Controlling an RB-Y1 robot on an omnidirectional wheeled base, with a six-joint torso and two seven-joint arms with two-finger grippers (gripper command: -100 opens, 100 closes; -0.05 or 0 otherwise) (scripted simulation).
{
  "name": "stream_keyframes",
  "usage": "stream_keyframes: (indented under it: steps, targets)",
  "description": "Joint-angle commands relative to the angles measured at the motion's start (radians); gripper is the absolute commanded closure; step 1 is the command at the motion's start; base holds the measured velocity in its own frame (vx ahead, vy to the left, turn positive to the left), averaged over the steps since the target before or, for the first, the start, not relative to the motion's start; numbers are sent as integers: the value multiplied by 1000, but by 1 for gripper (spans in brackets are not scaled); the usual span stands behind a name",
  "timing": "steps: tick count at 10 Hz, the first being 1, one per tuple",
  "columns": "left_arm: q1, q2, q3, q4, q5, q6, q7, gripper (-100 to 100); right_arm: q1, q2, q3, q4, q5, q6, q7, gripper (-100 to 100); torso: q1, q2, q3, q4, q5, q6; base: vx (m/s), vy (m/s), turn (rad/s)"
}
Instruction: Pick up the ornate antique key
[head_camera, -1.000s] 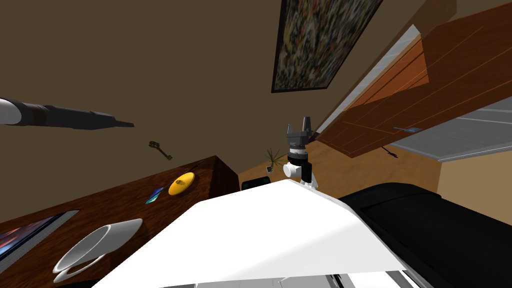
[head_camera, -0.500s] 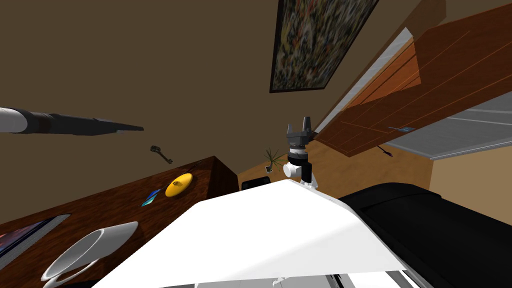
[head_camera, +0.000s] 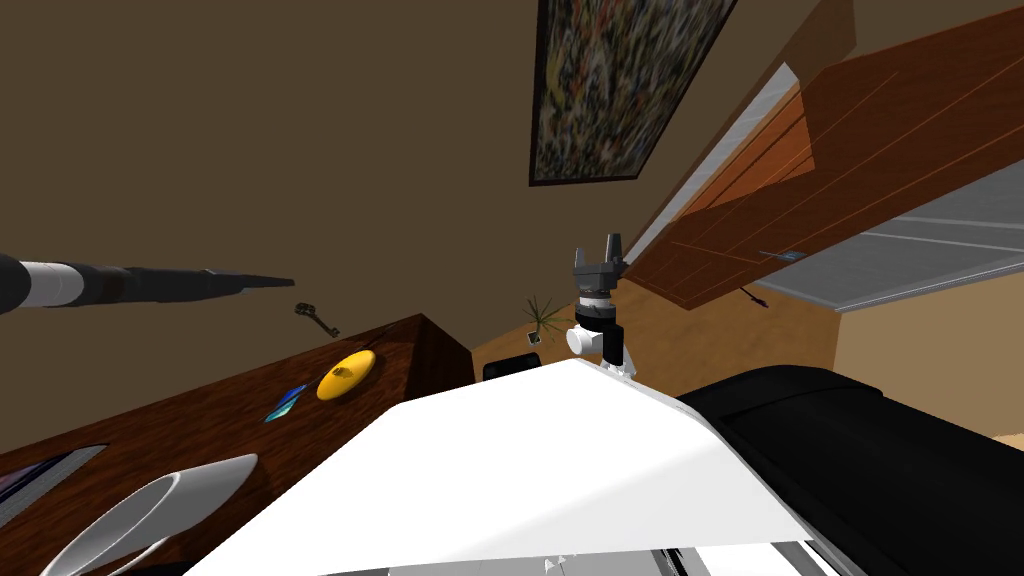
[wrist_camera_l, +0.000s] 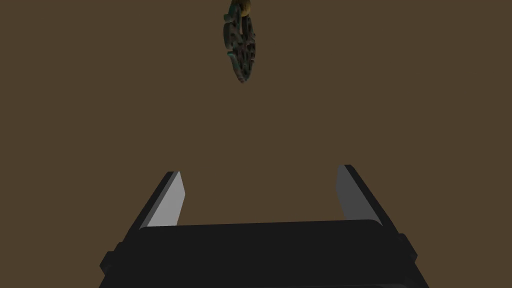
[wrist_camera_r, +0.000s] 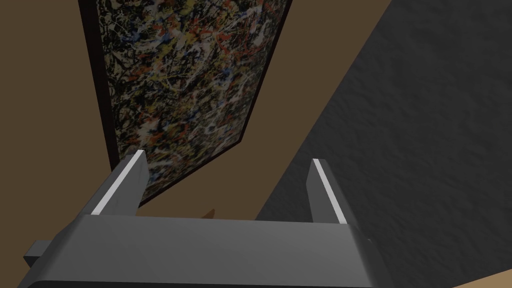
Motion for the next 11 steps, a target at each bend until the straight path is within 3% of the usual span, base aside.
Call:
stream_keyframes:
  steps: [1, 6, 8, 9, 10, 11]
  targets:
    - [32, -4, -7, 8, 26, 3, -25, -100, 0, 0, 0, 0, 0, 0, 0, 0, 0, 0, 0, 0, 0, 0, -1, -44, -11]
    - [79, -63, -58, -33, 30, 29, -63, -100, 0, 0, 0, 0, 0, 0, 0, 0, 3, 0, 0, 0, 1, 0, -10, -35, -38]
    - [61, -71, -55, -44, 7, 27, -48, -100, 0, 0, 0, 0, 0, 0, 0, 0, 2, 0, 0, 0, 0, 0, -5, -24, -7]
    - [63, -70, -55, -42, 10, 27, -51, 0, 0, 0, 0, 0, 0, 0, 0, 0, 3, -1, 0, 0, 0, 0, 0, 0, 0]
    - [64, -100, -73, -51, 15, 44, -71, -100, 0, 0, 0, 0, 0, 0, 0, 0, 4, -1, -1, 0, 1, 0, 34, -13, -112]
    - [64, -114, -81, -56, 18, 53, -81, -100, 0, 0, 0, 0, 0, 0, 0, 0, 4, -3, -2, -1, 1, 0, 65, -22, -122]
